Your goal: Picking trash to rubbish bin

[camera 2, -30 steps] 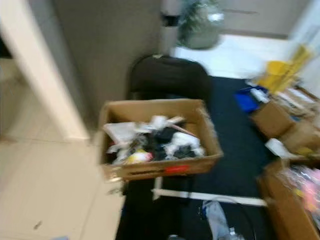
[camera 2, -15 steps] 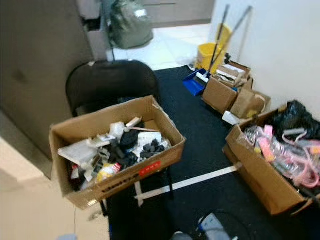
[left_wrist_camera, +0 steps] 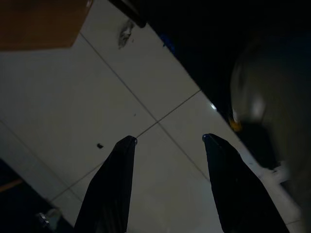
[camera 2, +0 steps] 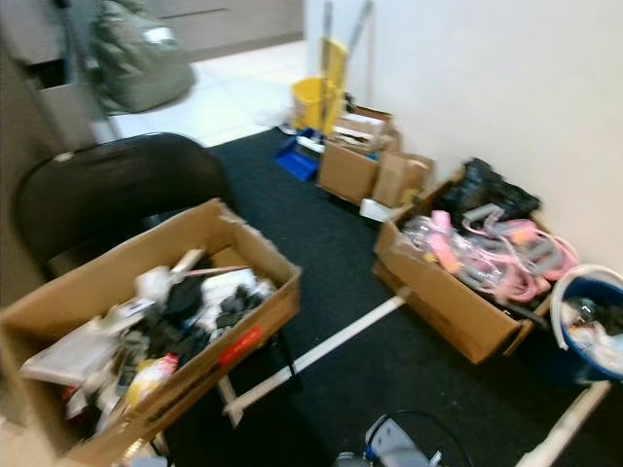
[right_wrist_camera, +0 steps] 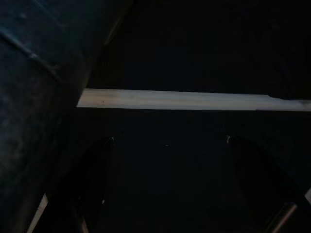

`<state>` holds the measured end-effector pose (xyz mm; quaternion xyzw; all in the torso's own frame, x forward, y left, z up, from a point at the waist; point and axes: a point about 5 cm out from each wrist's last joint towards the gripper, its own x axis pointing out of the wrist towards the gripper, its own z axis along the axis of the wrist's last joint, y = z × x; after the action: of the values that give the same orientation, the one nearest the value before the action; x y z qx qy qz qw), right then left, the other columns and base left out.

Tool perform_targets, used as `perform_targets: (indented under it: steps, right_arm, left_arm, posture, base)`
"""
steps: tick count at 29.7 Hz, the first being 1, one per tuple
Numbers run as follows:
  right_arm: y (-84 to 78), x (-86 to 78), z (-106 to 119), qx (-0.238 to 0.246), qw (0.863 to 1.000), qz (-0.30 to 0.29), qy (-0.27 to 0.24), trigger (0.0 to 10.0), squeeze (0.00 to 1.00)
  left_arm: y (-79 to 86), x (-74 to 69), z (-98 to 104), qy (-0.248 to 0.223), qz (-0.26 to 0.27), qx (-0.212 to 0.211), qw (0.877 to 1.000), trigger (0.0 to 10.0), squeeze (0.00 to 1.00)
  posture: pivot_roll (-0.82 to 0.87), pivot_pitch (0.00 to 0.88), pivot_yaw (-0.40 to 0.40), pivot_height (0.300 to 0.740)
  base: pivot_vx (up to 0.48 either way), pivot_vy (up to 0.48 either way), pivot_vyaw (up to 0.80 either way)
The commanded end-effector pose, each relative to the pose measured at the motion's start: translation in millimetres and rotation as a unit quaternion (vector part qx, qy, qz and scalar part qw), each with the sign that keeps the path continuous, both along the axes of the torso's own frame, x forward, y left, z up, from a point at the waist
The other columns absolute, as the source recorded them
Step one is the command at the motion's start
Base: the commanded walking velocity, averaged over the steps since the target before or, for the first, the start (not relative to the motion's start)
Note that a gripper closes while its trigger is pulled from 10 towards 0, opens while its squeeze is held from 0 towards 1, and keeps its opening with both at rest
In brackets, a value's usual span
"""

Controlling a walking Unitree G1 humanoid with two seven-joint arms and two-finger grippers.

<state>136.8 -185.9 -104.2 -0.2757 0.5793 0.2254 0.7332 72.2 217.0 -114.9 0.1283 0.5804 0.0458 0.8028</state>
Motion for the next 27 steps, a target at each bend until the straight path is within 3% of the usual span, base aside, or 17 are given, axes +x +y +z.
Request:
perform_targets:
  steps: [1,2,3,4,7,14,16,20,21,22,23,27]
  right_arm:
    - [3.8,-8.1,-3,0.003,1.000,0.012,0.011,10.0,0.00]
    - [3.8,-8.1,-3,0.003,1.000,0.012,0.011,10.0,0.00]
    - [1.3,-14.0,-5,-0.001,1.000,0.016,0.018,10.0,0.00]
    - [1.3,-14.0,-5,-0.001,1.000,0.016,0.018,10.0,0.00]
    - [-7.2,-23.5,-6,-0.010,0.999,0.027,0.032,10.0,0.00]
    - [-22.4,-25.5,-4,-0.034,0.998,0.038,0.037,10.0,0.00]
    - [-26.0,-15.5,-1,-0.037,0.999,0.028,0.026,10.0,0.00]
    - [-21.7,24.7,12,-0.021,0.999,-0.023,-0.035,10.0,0.00]
    - [-20.1,39.7,18,-0.018,0.998,-0.033,-0.056,10.0,0.00]
    - [-19.4,62.4,29,-0.016,0.995,-0.040,-0.087,10.0,0.00]
    - [-19.4,62.4,29,-0.016,0.995,-0.040,-0.087,10.0,0.00]
    - [-26.2,75.4,38,-0.027,0.993,-0.049,-0.106,10.0,0.00]
  left_arm:
    - [11.5,-24.7,-2,0.034,0.019,0.027,0.999,10.0,0.00]
    - [11.5,-24.7,-2,0.034,0.019,0.027,0.999,10.0,0.00]
    - [19.2,-37.2,-1,0.043,0.044,0.044,0.997,10.0,0.00]
    - [19.2,-37.2,-1,0.043,0.044,0.044,0.997,10.0,0.00]
    - [31.4,-58.0,1,0.057,0.085,0.064,0.993,10.0,0.00]
    - [39.7,-61.8,4,0.044,0.122,0.072,0.989,10.0,0.00]
    - [39.6,-56.9,4,0.036,0.118,0.067,0.990,10.0,0.00]
    - [44.6,-33.2,7,0.014,0.079,0.074,0.994,10.0,0.00]
    - [47.2,-23.3,9,0.003,0.074,0.076,0.994,10.0,0.00]
    - [49.5,-4.2,12,-0.020,0.063,0.078,0.995,10.0,0.00]
    - [49.5,-4.2,12,-0.020,0.063,0.078,0.995,10.0,0.00]
    - [48.7,18.5,17,-0.051,0.051,0.077,0.994,10.0,0.00]
  posture:
    - [0.12,0.106,-0.007,0.740]
    - [0.12,0.106,-0.007,0.740]
    - [0.11,0.132,-0.001,0.740]
    - [0.11,0.132,-0.001,0.740]
    - [0.12,0.149,-0.001,0.740]
    - [0.15,0.132,-0.004,0.740]
    - [0.14,0.116,0.002,0.740]
    - [0.09,0.123,0.014,0.740]
    - [0.09,0.115,0.012,0.740]
    - [0.09,0.122,0.013,0.740]
    - [0.09,0.122,0.013,0.740]
    - [0.09,0.124,0.004,0.740]
  base:
    - [0.000,0.000,-0.80]
    - [0.000,0.000,-0.80]
    - [0.000,0.000,-0.80]
    - [0.000,0.000,-0.80]
    - [0.000,0.000,-0.80]
    - [0.000,0.000,-0.80]
    - [0.000,0.000,-0.80]
    - [0.000,0.000,-0.79]
    - [0.000,0.000,-0.79]
    - [0.000,0.000,-0.80]
    - [0.000,0.000,-0.80]
    - [0.000,0.000,-0.80]
